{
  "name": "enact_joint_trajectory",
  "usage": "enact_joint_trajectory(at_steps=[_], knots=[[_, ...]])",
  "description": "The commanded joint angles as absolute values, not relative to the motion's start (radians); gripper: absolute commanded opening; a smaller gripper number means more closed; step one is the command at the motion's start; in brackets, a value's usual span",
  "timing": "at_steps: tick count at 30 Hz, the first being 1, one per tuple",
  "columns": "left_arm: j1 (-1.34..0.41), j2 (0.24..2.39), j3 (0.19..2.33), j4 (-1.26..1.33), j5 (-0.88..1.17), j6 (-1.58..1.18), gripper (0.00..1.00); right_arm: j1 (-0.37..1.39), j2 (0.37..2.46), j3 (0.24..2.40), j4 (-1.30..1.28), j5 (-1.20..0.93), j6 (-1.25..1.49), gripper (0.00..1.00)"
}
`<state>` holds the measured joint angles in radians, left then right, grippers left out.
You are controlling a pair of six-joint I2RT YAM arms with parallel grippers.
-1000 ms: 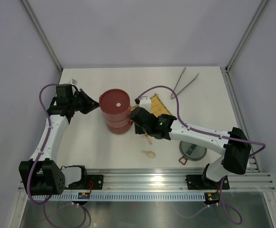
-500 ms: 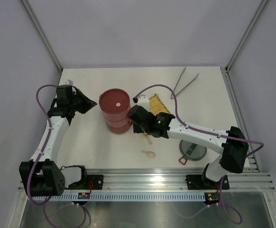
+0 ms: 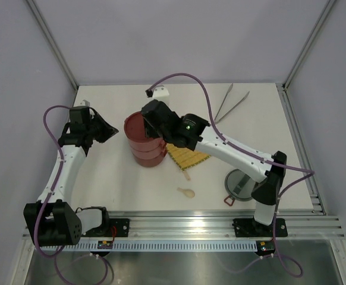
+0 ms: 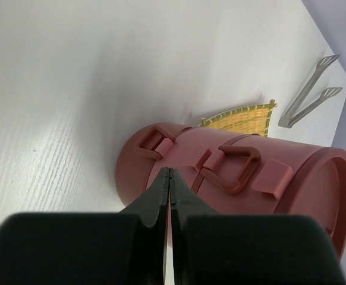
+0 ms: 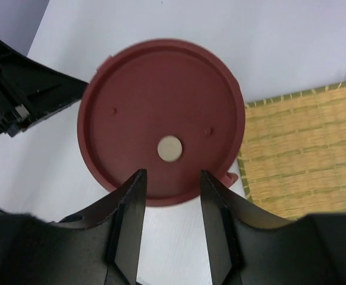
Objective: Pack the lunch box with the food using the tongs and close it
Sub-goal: Close the fastener on the packing box.
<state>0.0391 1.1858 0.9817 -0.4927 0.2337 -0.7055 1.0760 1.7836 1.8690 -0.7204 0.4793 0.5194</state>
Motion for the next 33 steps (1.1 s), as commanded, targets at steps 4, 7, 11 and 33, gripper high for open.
enact_joint_trajectory(at_steps=[4, 7, 11, 33], knots=[[0.051, 1.178, 1.048, -0.489, 0.284, -0.677, 0.00, 1.043, 2.022, 2.198, -0.853, 0.505, 0.354, 0.47], [0.052, 1.178, 1.049, -0.480, 0.342, -0.661, 0.05, 1.022, 2.080, 2.247, -0.845, 0.483, 0.330, 0.47], [0.052, 1.183, 1.037, -0.454, 0.438, -0.655, 0.11, 1.014, 2.102, 2.229, -0.808, 0.446, 0.275, 0.46], [0.049, 1.296, 1.005, -0.281, 0.529, -0.724, 0.12, 1.014, 2.071, 2.089, -0.804, 0.281, 0.218, 0.41]])
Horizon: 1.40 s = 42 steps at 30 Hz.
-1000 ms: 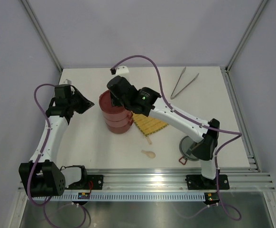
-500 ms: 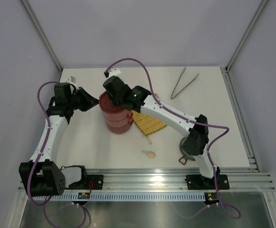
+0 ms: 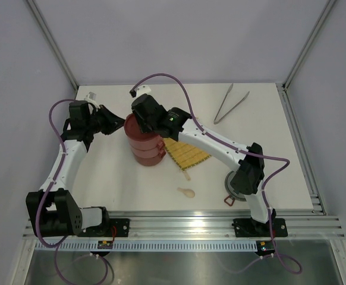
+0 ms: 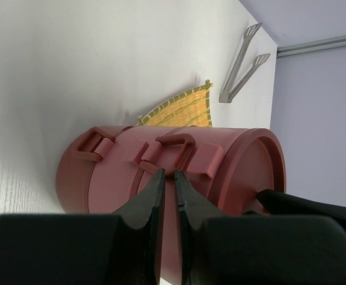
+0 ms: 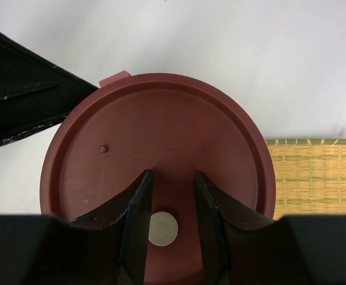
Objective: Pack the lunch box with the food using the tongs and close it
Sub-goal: Close the fastener on the packing box.
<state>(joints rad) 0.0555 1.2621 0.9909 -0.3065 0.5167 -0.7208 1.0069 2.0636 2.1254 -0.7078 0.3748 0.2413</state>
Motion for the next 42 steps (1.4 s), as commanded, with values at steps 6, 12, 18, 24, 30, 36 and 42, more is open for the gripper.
enact_joint_trajectory(at_steps=[6, 12, 18, 24, 30, 36, 42], knots=[[0.051, 1.342, 1.075, -0.370, 0.428, -0.696, 0.11, 1.014, 2.063, 2.086, -0.801, 0.255, 0.209, 0.39], [0.049, 1.422, 1.106, -0.361, 0.376, -0.726, 0.11, 1.012, 2.046, 2.060, -0.795, 0.196, 0.206, 0.38], [0.055, 1.516, 1.141, -0.380, 0.345, -0.759, 0.10, 1.014, 2.023, 2.008, -0.793, 0.130, 0.204, 0.37], [0.057, 1.494, 1.125, -0.425, 0.368, -0.732, 0.09, 1.014, 1.977, 1.935, -0.808, 0.077, 0.173, 0.38], [0.061, 1.392, 1.091, -0.414, 0.328, -0.726, 0.09, 1.014, 1.884, 1.847, -0.734, 0.104, 0.133, 0.36], [0.060, 1.420, 1.170, -0.396, 0.311, -0.719, 0.07, 1.014, 1.629, 1.694, -0.505, 0.265, 0.218, 0.34], [0.049, 1.549, 1.210, -0.318, 0.405, -0.750, 0.03, 1.014, 1.534, 1.619, -0.609, 0.328, 0.337, 0.33]])
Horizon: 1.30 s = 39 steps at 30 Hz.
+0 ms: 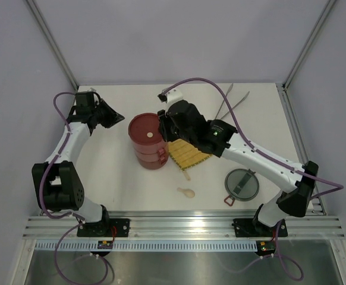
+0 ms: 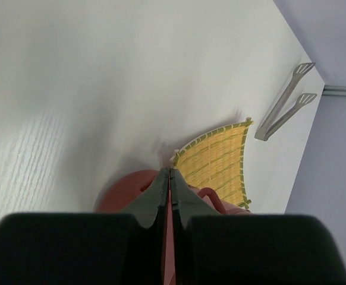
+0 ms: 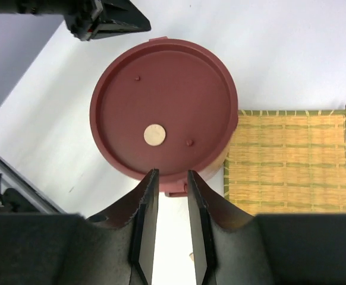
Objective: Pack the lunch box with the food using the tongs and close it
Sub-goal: Close the fastener on the packing box.
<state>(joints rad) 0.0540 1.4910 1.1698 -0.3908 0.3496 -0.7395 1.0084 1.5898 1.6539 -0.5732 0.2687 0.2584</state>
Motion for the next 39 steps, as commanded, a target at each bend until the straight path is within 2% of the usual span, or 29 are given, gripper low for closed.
enact_joint_trajectory(at_steps=[1, 6, 14, 20, 28, 34, 39], knots=[[0.040, 1.561, 1.209, -0.304, 0.425, -0.759, 0.03, 1.012, 1.523, 1.589, -0.614, 0.316, 0.375, 0.32], [0.006, 1.611, 1.223, -0.281, 0.453, -0.755, 0.03, 1.035, 1.479, 1.392, -0.611, 0.244, 0.509, 0.31], [-0.057, 1.595, 1.172, -0.282, 0.468, -0.749, 0.02, 1.077, 1.606, 1.388, -0.585, 0.209, 0.626, 0.29], [-0.064, 1.493, 1.069, -0.305, 0.463, -0.738, 0.02, 1.034, 1.681, 1.433, -0.515, 0.222, 0.580, 0.29], [-0.064, 1.260, 0.890, -0.374, 0.417, -0.715, 0.02, 0.959, 1.680, 1.465, -0.485, 0.230, 0.373, 0.29], [-0.061, 1.138, 0.885, -0.497, 0.310, -0.674, 0.02, 0.939, 1.658, 1.454, -0.485, 0.222, 0.316, 0.28], [-0.051, 1.104, 0.936, -0.514, 0.218, -0.663, 0.03, 0.937, 1.554, 1.365, -0.446, 0.268, 0.377, 0.29]])
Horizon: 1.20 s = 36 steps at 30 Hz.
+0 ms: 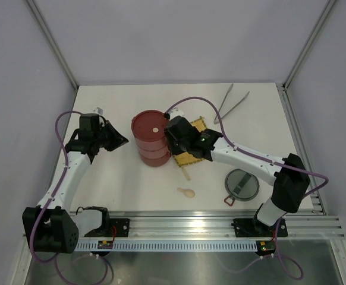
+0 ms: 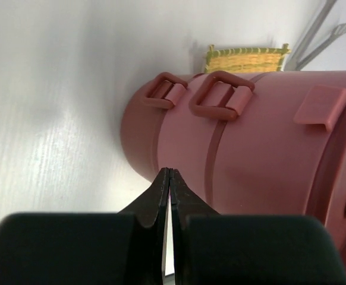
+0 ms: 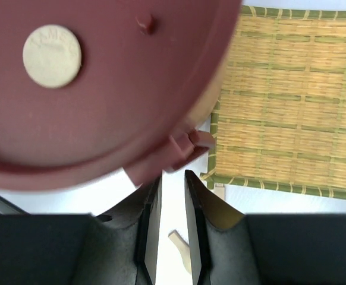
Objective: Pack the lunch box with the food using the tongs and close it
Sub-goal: Close the fastener on the packing box.
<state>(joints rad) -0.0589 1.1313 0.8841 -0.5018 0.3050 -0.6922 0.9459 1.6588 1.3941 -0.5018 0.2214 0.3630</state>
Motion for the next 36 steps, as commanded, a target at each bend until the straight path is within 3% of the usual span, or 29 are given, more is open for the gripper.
enact_joint_trajectory(at_steps=[1, 9, 15, 26, 36], knots=[[-0.048, 1.118, 0.945, -0.511, 0.209, -0.661, 0.03, 0.937, 1.543, 1.356, -0.448, 0.278, 0.391, 0.29], [-0.031, 1.331, 1.070, -0.408, 0.192, -0.696, 0.02, 0.928, 1.589, 1.373, -0.502, 0.314, 0.480, 0.29], [-0.029, 1.535, 1.158, -0.367, 0.317, -0.724, 0.00, 0.923, 1.643, 1.408, -0.495, 0.293, 0.463, 0.29], [-0.143, 1.451, 1.092, -0.341, 0.337, -0.707, 0.00, 0.919, 1.792, 1.572, -0.479, 0.227, 0.405, 0.28], [-0.035, 1.310, 1.057, -0.502, 0.235, -0.652, 0.02, 0.888, 1.789, 1.575, -0.495, 0.201, 0.380, 0.28]])
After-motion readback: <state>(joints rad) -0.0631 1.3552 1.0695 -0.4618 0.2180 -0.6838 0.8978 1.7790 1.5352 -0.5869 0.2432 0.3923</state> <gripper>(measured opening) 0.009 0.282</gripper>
